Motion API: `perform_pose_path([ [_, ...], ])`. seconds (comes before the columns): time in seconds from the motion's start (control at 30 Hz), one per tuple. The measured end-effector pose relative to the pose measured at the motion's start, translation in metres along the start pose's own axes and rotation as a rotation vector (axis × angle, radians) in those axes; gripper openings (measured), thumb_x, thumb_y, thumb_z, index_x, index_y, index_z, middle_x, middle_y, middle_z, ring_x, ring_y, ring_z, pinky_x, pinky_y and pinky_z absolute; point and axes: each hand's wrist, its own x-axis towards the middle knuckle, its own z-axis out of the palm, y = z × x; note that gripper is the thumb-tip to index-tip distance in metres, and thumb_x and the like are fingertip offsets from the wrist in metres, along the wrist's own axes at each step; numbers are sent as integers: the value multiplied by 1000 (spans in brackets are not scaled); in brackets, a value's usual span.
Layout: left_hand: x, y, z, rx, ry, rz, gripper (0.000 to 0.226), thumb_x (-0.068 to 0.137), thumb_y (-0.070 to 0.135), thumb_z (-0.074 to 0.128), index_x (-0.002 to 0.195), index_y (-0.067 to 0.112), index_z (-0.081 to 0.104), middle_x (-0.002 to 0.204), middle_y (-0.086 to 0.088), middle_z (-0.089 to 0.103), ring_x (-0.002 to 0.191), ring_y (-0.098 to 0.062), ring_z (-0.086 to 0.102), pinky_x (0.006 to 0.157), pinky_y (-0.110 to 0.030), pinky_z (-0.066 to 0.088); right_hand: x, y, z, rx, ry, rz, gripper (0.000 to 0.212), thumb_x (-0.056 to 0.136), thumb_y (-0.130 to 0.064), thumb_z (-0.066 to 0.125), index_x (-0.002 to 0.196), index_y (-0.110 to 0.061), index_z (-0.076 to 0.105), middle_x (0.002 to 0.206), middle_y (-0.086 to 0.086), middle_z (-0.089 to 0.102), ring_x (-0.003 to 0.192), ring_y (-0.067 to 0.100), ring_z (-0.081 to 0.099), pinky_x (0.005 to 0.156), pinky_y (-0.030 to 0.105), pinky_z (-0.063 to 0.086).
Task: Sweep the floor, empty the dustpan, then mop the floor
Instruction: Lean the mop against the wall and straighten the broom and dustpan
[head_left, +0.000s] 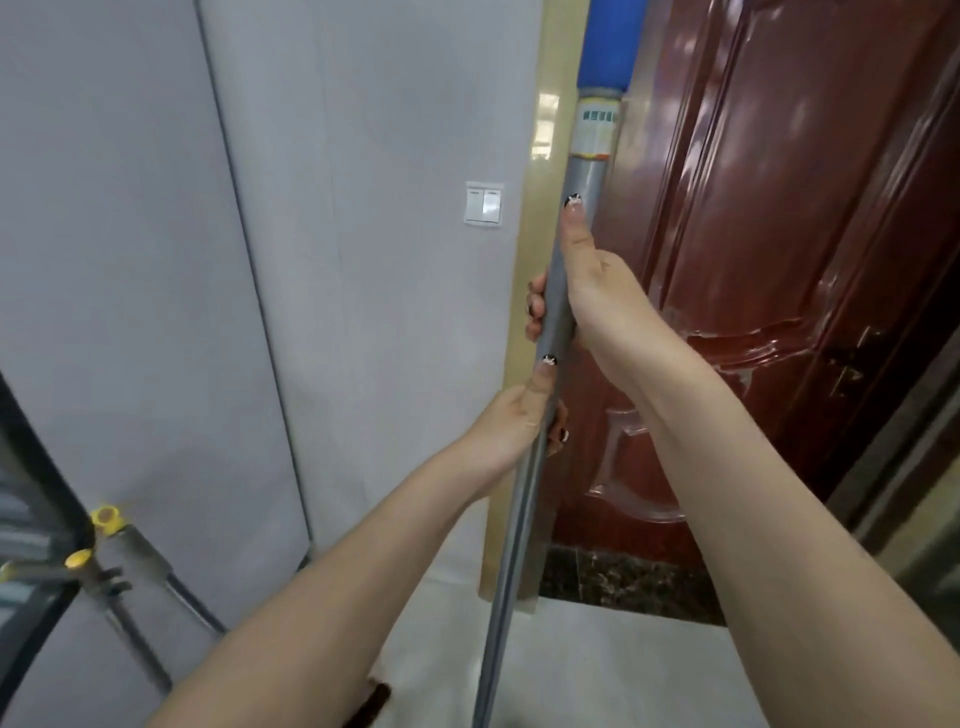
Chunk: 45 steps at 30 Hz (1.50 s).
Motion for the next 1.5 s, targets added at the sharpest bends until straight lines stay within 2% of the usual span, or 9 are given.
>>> perform_pose_path([
  [0.07,26,2,-9,13,21,-8,63,96,54,17,63,10,46,60,-6,50,56,-17,51,70,-28,45,28,-1,3,17,6,-12,63,90,-65,34,63,-10,49,44,-1,52,43,17,54,51,23,49],
  [0.23,87,4,-35,37,68,-40,67,95,58,14,65,9,49,62,-7,52,60,-19,54,75,-31,50,90,1,19,51,29,-44,60,90,-63,38,64,-10,49,52,3,51,49,19,53,56,30,51],
  [0.47,155,-7,-73,18,116,-45,68,94,60,13,66,9,49,64,-7,54,62,-19,54,76,-30,52,160,11,44,40,10,-43,57,92,-60,38,65,-11,48,57,4,49,50,17,51,48,21,48],
  [0.53,177,-16,-88,18,122,-44,69,94,60,13,64,10,48,63,-7,53,63,-20,53,80,-34,52,183,19,55,34,9,-36,58,92,-60,38,66,-9,49,57,5,50,49,16,51,51,22,49],
  [0.67,220,-38,-119,-45,151,-68,70,94,61,16,63,9,50,61,-6,52,58,-19,52,74,-33,52,229,36,85,9,21,-36,59,93,-60,37,69,-8,50,59,4,51,51,17,52,59,27,51],
  [0.93,310,-71,-206,-75,160,-109,72,91,65,15,61,10,50,59,-6,53,55,-19,53,70,-30,54,337,60,157,-64,22,-40,59,93,-61,35,69,-9,51,60,4,53,50,16,55,60,28,51],
  [1.13,352,-97,-239,-97,141,-150,72,91,67,16,61,11,49,58,-6,52,54,-17,51,77,-35,55,387,89,185,-75,42,-20,59,93,-60,34,70,-9,52,59,4,53,48,15,55,69,38,56],
  [1.27,368,-113,-257,-73,135,-155,72,89,67,13,60,11,47,58,-6,51,55,-17,50,81,-37,54,409,109,201,-75,39,-23,60,94,-60,33,69,-8,50,58,4,53,50,17,56,65,35,53],
  [1.5,386,-141,-294,-119,320,-194,70,96,57,14,59,9,47,54,-4,51,54,-15,49,79,-36,53,442,136,241,-67,-88,-24,56,93,-59,34,74,-8,49,60,4,53,57,19,58,65,32,51],
])
